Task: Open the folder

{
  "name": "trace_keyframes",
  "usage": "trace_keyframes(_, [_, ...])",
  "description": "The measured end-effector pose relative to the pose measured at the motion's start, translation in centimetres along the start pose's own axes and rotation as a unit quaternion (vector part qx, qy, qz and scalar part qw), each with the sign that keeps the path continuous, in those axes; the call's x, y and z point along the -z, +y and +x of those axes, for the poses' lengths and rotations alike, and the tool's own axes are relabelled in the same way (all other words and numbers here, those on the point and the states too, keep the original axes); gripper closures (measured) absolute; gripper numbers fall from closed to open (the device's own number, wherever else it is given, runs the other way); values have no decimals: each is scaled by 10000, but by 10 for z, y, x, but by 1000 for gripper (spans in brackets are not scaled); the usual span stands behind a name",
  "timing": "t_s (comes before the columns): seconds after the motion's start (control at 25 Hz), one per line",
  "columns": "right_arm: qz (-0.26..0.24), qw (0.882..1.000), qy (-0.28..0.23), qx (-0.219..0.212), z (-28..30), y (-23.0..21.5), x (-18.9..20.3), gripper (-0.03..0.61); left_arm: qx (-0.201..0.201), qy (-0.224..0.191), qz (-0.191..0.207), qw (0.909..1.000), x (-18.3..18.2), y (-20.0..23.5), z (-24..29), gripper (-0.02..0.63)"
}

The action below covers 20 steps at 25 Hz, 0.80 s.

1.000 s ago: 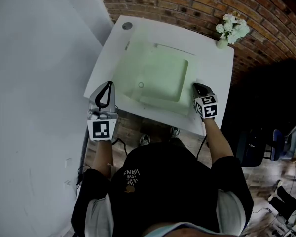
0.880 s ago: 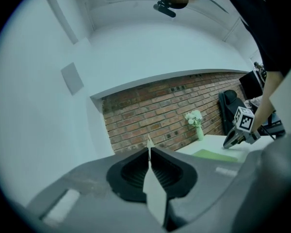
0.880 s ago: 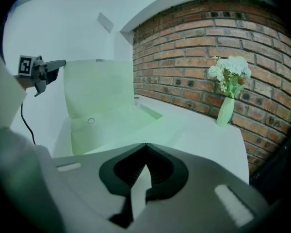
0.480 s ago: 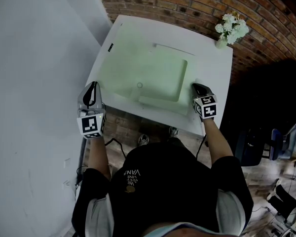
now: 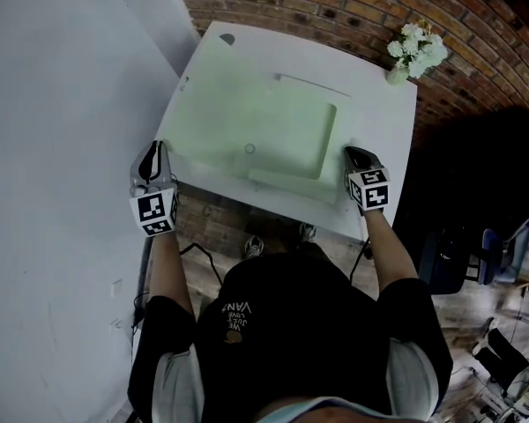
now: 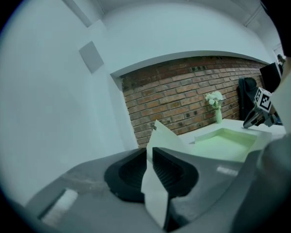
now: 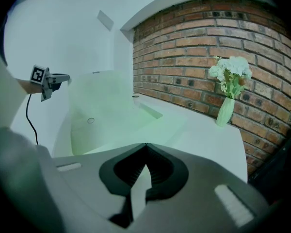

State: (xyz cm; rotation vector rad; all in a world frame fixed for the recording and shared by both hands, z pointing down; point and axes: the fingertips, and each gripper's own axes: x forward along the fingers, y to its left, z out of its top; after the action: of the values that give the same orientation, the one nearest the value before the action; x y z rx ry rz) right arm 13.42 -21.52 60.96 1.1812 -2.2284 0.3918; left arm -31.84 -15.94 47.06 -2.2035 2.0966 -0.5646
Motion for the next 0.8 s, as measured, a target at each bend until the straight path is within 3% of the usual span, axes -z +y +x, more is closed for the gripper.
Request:
trace_keyframes(0.2, [-11,10000,34,25,0,0,0,580,-158,287,149,9994,26,10,8,574])
trace_keyframes(0.8, [-30,9998,159,127,0,0,0,580,-398,1159,64,9924,92,30,32,566])
